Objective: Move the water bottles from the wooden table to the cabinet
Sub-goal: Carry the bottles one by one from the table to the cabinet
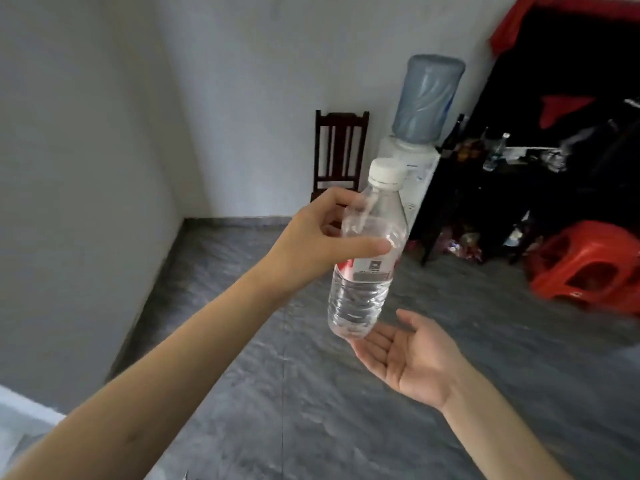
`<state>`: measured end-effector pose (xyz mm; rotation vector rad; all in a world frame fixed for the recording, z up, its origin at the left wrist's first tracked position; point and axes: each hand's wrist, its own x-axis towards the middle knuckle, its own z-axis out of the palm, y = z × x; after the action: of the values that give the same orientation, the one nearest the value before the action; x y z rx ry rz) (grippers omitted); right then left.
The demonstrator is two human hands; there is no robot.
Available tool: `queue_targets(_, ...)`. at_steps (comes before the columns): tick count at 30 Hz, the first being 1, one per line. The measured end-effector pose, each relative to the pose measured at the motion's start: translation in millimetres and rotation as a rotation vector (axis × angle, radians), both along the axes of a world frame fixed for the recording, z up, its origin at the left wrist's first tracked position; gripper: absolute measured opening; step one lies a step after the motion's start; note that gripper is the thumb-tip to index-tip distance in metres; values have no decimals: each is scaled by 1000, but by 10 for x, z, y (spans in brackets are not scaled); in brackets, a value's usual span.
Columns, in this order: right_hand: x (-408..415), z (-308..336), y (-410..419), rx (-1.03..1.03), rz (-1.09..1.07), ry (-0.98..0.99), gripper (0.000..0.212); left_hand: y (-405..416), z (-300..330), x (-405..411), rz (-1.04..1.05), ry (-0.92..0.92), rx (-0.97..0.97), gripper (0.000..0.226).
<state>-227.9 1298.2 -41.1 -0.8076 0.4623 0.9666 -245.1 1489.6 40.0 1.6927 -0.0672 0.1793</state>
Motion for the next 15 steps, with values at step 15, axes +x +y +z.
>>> queue_targets(15,92,143,-1981,-18,-424,-9,59,-2075,198,798,-373,-18,36,54)
